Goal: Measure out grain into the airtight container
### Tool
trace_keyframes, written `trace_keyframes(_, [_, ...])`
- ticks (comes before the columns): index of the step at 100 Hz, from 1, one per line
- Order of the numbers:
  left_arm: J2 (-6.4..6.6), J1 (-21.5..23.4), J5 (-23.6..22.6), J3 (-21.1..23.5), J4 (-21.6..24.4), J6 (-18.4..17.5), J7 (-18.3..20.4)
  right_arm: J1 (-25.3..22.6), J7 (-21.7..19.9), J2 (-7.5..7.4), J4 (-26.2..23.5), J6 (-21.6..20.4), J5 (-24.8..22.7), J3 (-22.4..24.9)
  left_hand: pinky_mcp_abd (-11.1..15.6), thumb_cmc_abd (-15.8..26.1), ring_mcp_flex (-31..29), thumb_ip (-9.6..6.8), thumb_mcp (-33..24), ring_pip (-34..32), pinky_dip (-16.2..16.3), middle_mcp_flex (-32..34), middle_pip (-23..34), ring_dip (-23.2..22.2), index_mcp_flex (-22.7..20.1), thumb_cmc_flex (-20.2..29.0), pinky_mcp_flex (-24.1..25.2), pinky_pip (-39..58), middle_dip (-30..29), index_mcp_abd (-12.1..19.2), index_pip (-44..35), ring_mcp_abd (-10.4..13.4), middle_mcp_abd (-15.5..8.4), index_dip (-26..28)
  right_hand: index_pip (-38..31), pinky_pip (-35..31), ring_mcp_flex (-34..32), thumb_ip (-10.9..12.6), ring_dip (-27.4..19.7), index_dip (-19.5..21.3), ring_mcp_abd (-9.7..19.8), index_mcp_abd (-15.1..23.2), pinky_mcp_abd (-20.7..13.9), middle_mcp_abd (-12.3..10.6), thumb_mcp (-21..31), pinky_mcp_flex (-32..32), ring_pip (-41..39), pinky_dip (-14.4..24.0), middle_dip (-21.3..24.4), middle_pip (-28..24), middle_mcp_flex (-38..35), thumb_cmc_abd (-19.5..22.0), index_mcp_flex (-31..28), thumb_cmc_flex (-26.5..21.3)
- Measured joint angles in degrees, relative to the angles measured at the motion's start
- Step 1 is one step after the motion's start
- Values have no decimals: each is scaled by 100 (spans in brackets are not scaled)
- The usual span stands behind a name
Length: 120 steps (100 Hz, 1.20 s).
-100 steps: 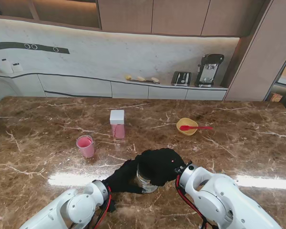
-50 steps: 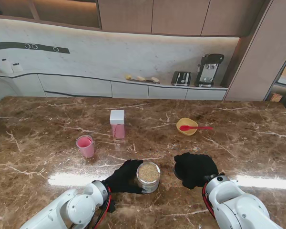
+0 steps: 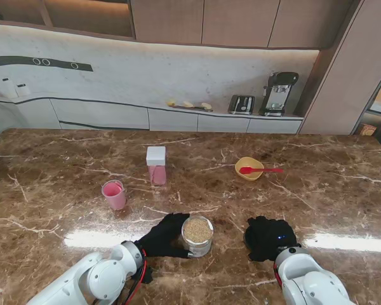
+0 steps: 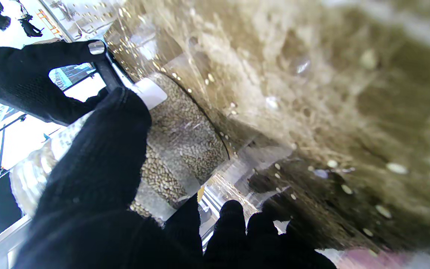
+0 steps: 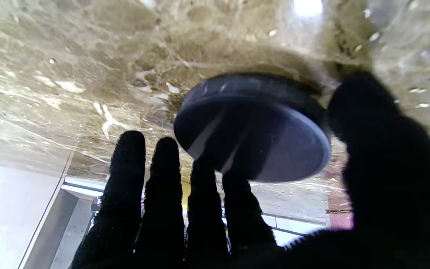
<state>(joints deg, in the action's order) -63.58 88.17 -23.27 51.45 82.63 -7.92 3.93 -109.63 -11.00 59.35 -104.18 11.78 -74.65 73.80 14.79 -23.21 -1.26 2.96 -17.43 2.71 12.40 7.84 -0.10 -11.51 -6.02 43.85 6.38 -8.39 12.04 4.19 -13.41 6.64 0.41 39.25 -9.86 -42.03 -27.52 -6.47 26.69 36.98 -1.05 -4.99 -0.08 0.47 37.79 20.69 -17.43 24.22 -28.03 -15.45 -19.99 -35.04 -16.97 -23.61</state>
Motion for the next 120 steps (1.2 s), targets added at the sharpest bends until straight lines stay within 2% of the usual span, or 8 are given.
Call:
trace_keyframes(4, [1,3,-2,3,2,0,0,0,-16,0,-2,-21,30,13,-1,31,0,-1,0,0,0,0,0,0,-32,0,0,1,0,2,86,0,0,-52,166,183,247,129,-91,-44,-1,-98,-5,-1,-80,-199,204,0,75,122,254,-5,215,145])
trace_keyframes(23, [13,10,12,28,13,-25,58,-72,79,4,-69,-198,269,146,-1,54,0,-38,0,0,-6,0,0,-1,-115,7,0,2,-21,-6,1134,0,0,-965,438,847,1084,157,-645,-43,-110,-243,-20,107,-72,-854,912,-34,404,601,956,-10,728,447])
trace_keyframes(40, [44,1,11,52,5,-132,132,-247,479,35,-215,-300,249,286,-91,80,0,-51,470,0,-29,0,0,20,-119,-228,0,2,-159,-85,1343,-93,0,-2562,492,977,1070,157,-719,-38,-111,-248,-34,109,-70,-909,914,-68,485,620,958,-10,796,446])
trace_keyframes(62, [58,19,-54,110,-60,-402,72,-344,670,55,-354,-331,102,363,-334,-49,-8,-64,875,-154,-36,0,0,25,-119,-306,-105,223,-236,-171,1563,-344,0,-3810,494,984,1069,157,-726,-38,-111,-249,-60,109,-32,-951,914,-70,488,620,951,4,794,522])
trace_keyframes(80, [37,154,-192,314,-46,-551,-66,-417,1038,82,-417,-433,232,422,-536,-102,-9,-64,875,-224,-35,0,0,25,-119,-306,-361,595,-305,-171,1562,-461,0,-3898,495,985,1061,157,-727,-37,-111,-249,-61,109,5,-950,914,-71,488,616,862,9,787,518])
trace_keyframes(97, [39,376,-285,631,116,-672,-141,-501,1568,109,-467,-588,105,519,-972,-102,-9,-64,1061,-225,-12,0,0,-13,-119,-306,-529,910,-307,-370,1547,-720,0,-3745,433,985,796,157,-727,-25,-86,-175,-61,98,-1,-787,816,-71,489,514,247,83,355,515])
trace_keyframes(113, [53,542,-373,854,313,-850,-237,-498,1880,133,-466,-770,168,594,-972,-102,-9,-64,1166,-235,70,0,0,-211,-121,-304,-530,984,-55,-534,1400,-721,0,-3010,258,978,405,157,-749,-35,30,-63,-61,36,-10,-592,769,-80,632,395,-248,83,-45,502])
trace_keyframes(120, [53,606,-395,938,395,-929,-286,-492,1898,144,-466,-830,248,631,-972,-102,-9,-64,1224,-280,148,0,0,-289,-122,-304,-530,1037,71,-586,1192,-721,-8,-2387,195,968,251,157,-811,-54,35,-12,-61,23,-11,-532,760,-140,633,395,-395,83,-198,501])
